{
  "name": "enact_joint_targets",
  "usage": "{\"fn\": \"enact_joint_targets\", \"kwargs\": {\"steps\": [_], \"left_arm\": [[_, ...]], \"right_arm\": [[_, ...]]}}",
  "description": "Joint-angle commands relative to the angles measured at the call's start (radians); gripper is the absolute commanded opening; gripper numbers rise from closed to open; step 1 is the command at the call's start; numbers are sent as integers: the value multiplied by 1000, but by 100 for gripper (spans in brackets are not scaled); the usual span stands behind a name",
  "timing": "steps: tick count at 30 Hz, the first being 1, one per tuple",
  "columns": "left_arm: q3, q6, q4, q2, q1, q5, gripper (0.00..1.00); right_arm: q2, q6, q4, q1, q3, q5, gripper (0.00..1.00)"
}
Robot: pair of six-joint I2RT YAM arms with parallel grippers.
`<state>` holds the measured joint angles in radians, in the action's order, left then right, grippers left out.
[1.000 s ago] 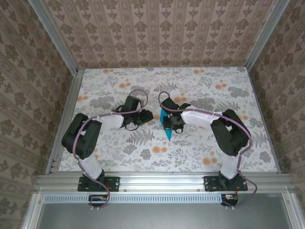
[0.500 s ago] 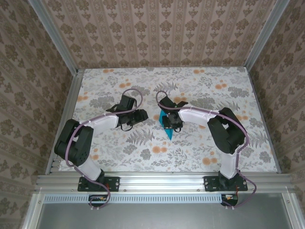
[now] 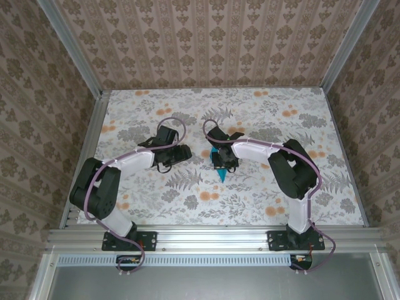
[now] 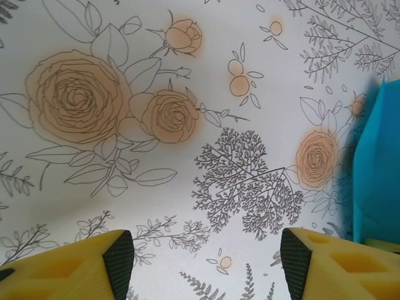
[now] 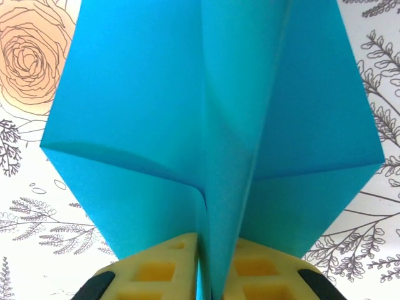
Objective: Fold a paper plane with a square sheet of paper (pick it up from the middle)
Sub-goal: Move the paper plane to the center of the table.
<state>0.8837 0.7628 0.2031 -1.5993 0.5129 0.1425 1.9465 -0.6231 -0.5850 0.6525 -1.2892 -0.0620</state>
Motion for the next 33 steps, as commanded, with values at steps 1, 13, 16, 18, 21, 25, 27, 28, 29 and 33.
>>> {"fn": "enact_joint_targets", "kwargs": {"steps": [1, 13, 16, 18, 21, 25, 27, 28, 29, 33], "left_arm": [[-3, -23, 61, 49, -19, -49, 69], [-20, -75, 224, 194, -95, -210, 94], [-34, -78, 234, 225, -112, -213, 97], [-43, -81, 238, 238, -117, -213, 98], [-46, -89, 249, 249, -125, -214, 100], [-53, -86, 254, 256, -130, -215, 100], [-55, -83, 256, 255, -133, -213, 100], [-56, -82, 256, 254, -134, -212, 100], [-57, -83, 256, 254, -134, -212, 100], [-54, -83, 256, 253, -136, -208, 100]], "right_arm": [[-13, 18, -42, 7, -20, -59, 9], [48, 136, -99, -76, -209, -104, 5], [99, 159, -104, -99, -272, -105, 6], [135, 172, -119, -111, -318, -105, 7], [181, 193, -120, -124, -372, -104, 8], [228, 206, -111, -137, -410, -109, 8], [245, 205, -108, -140, -418, -112, 7], [252, 205, -108, -142, -421, -115, 8], [258, 206, -108, -142, -423, -115, 8], [275, 206, -109, -143, -427, -116, 10]]}}
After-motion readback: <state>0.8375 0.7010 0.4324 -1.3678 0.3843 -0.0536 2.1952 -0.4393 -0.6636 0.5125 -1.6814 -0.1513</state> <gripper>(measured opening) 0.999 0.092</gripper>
